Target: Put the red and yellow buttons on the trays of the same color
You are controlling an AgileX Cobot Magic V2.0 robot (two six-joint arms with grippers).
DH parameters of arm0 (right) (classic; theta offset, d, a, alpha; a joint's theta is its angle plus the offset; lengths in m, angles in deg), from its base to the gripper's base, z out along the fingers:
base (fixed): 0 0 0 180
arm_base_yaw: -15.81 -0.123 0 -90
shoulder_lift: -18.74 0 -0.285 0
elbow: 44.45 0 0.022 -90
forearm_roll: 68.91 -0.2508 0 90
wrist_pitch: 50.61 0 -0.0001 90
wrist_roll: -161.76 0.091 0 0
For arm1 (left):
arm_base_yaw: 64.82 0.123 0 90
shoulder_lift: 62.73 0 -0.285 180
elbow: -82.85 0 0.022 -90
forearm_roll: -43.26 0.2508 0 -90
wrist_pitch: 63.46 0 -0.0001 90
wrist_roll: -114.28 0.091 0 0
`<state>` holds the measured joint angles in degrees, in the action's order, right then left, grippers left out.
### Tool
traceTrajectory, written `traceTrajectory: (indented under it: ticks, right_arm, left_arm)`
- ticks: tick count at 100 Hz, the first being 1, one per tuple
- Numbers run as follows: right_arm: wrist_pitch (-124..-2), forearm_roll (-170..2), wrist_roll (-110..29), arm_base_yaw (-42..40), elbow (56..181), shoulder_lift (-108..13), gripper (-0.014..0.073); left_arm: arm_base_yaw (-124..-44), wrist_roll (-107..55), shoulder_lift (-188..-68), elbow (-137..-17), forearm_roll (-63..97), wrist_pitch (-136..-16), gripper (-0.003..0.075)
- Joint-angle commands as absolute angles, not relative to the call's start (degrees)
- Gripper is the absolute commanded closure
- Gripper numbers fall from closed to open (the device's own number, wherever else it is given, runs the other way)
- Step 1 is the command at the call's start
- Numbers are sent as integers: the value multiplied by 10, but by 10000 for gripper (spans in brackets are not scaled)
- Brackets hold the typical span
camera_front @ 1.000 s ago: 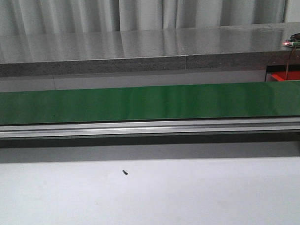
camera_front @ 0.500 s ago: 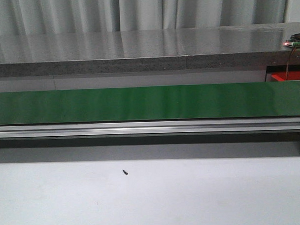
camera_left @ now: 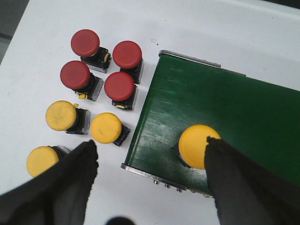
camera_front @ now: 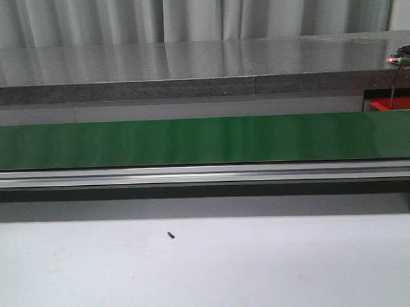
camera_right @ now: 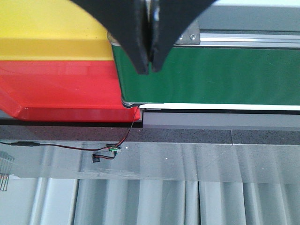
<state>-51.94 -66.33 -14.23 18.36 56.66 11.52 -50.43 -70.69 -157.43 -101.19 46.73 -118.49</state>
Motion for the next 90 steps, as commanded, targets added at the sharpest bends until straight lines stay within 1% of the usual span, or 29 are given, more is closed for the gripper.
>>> traceTrajectory:
  ticks: [1,18,46,64,90]
  right_arm:
    - [-473,-657,-145,187,577,125,661]
    - [-473,-657,-145,187,577,125,661]
    - [-473,-657,-145,187,577,125,661]
    - [-473,-657,-145,187,577,125,661]
    - [-473,-657,-145,187,577,125,661]
  left_arm:
    - [-499,-713,-1550,-1031,482,-1162,239]
    - [-435,-728,-1550,-1031,452,-1159,239]
    - [-357,-726,-1570,-1031,455,-1172,230]
    - [-337,-721,-1606,-1030,457,-1182,170]
    - [-335,-721,-1666,-1030,465,-1195,169]
